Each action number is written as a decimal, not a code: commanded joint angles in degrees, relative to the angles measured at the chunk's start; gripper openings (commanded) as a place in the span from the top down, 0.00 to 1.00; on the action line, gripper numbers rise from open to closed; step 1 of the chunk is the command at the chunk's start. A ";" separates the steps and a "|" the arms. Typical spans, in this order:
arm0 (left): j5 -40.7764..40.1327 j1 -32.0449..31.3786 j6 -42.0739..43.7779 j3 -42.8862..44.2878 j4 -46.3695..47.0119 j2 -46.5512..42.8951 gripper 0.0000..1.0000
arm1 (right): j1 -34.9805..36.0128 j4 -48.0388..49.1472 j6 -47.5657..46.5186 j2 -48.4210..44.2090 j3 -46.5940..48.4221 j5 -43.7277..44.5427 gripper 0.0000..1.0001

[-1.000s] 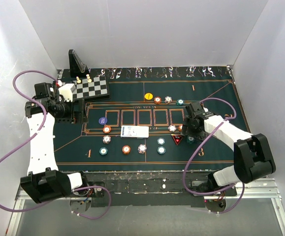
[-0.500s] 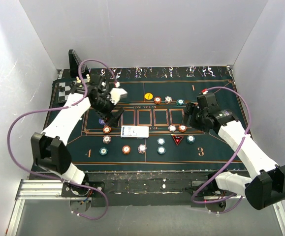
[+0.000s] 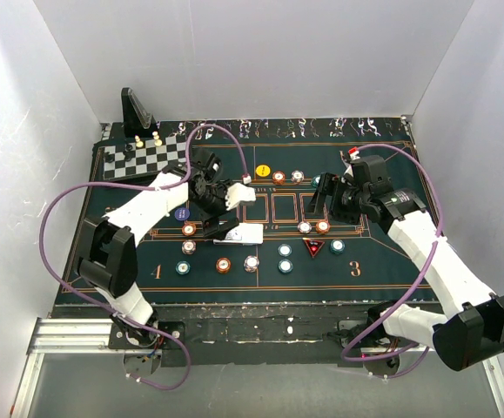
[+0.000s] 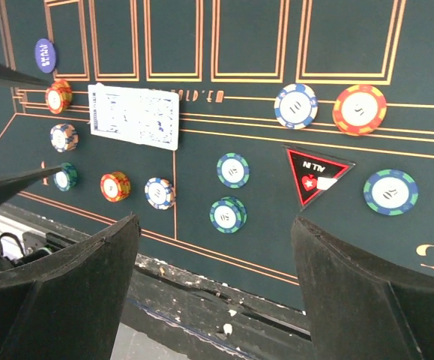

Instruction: Distribute texas hold em gaming equipment

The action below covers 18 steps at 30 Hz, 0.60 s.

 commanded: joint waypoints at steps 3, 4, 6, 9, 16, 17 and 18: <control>3.20 -2.33 4.72 -4.59 11.58 1.17 0.02 | -0.55 4.35 -0.37 0.36 2.14 -4.10 0.11; 3.20 -2.68 4.81 -5.20 13.34 1.35 0.02 | -0.55 4.61 -0.29 0.45 2.13 -4.27 0.11; 2.59 -3.29 5.33 -6.35 15.89 1.79 0.02 | -0.73 5.14 -0.28 0.45 1.96 -4.63 0.11; 2.05 -4.00 5.95 -6.35 17.74 3.02 0.02 | -0.99 5.76 -0.37 0.27 1.87 -5.24 0.11; 2.14 -5.23 8.67 -6.70 20.03 5.13 0.02 | -2.05 6.11 -1.16 0.36 2.49 -7.00 0.11; 2.32 -5.40 9.11 -6.88 20.12 5.30 0.02 | -2.13 6.11 -1.51 0.27 2.49 -7.09 0.11; 2.58 -5.49 9.72 -7.23 20.12 5.31 0.02 | -2.31 5.94 -1.69 0.18 2.57 -7.17 0.11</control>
